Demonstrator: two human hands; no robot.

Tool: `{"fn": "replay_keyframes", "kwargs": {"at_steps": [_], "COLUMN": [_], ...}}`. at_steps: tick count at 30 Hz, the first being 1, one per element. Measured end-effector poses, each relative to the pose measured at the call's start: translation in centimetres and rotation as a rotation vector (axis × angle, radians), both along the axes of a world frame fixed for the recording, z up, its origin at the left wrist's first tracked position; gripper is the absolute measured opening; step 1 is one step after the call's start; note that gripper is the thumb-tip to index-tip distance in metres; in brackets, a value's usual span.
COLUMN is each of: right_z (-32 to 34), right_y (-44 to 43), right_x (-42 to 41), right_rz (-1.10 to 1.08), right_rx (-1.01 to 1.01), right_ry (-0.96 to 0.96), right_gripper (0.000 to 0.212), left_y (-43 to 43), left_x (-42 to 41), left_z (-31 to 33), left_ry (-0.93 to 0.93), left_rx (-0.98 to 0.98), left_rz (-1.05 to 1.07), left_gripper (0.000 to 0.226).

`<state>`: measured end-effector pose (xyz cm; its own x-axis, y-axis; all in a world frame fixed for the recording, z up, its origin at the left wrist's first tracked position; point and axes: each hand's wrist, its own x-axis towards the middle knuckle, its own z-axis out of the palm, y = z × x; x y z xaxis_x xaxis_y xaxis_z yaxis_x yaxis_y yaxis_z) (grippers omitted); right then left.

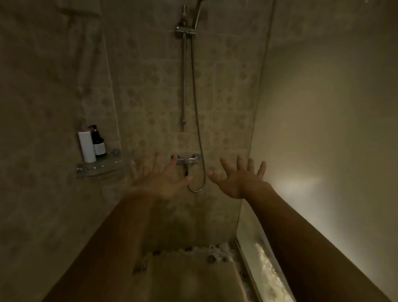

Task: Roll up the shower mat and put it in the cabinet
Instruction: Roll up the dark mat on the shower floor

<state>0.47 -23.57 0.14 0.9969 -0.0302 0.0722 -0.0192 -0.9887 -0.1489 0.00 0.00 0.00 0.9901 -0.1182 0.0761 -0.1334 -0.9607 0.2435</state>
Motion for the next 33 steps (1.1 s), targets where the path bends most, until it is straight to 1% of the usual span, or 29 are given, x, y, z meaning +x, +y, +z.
{"fn": "replay_keyframes", "kwargs": {"at_steps": [3,6,9,13,14,17,18,20,22,24,27,30,33], "right_z": [-1.0,-2.4,-3.3,-4.0,-4.1,-4.6,-5.0,-5.9,-7.0,-8.3,-10.4,-12.4,-15.3], "right_y": [-1.7,-4.6,-7.2,-9.9,-10.4,-11.2,-11.2,-10.9,-10.3,-9.5,-7.8,-5.3,-1.7], "right_x": [4.4,10.4,16.1,22.7,24.4,28.6,29.6,31.4,33.8,35.8,38.8,41.8,44.5], "right_rz": [0.022,0.081,0.119,0.15,0.156,0.189,0.203,0.231,0.276,0.326,0.405,0.501,0.581], "right_rx": [-0.023,-0.02,-0.028,-0.042,-0.042,-0.037,-0.033,-0.022,-0.03,-0.037,-0.038,-0.014,0.008], "right_ry": [0.005,-0.013,-0.038,0.034,0.042,0.054,0.053,0.045,0.048,0.068,0.119,0.129,0.117], "right_gripper": [0.108,0.11,0.109,0.111,0.111,0.11,0.11,0.11,0.108,0.104,0.098,0.1,0.1], "left_y": [-2.0,-4.7,-7.2,-10.3,-10.9,-11.9,-11.9,-11.8,-11.6,-11.0,-9.7,-8.1,-6.0], "left_x": [3.8,9.0,14.2,20.0,21.1,23.9,24.5,25.8,27.7,29.3,31.9,34.2,36.2], "left_z": [-0.9,-2.4,-3.9,-5.0,-5.1,-5.5,-5.5,-5.8,-6.4,-7.6,-10.5,-14.1,-18.4], "left_ry": [-0.024,-0.06,-0.093,-0.041,-0.02,0.041,0.068,0.085,0.094,0.082,0.11,0.124,0.137], "left_rx": [0.057,0.034,0.001,0.006,-0.001,-0.031,-0.03,-0.015,-0.061,-0.109,-0.085,-0.061,-0.116], "left_rz": [0.009,0.019,0.059,0.125,0.145,0.206,0.222,0.247,0.27,0.289,0.344,0.456,0.55], "left_gripper": [0.092,0.102,0.103,0.099,0.102,0.121,0.122,0.109,0.096,0.094,0.098,0.094,0.088]}}
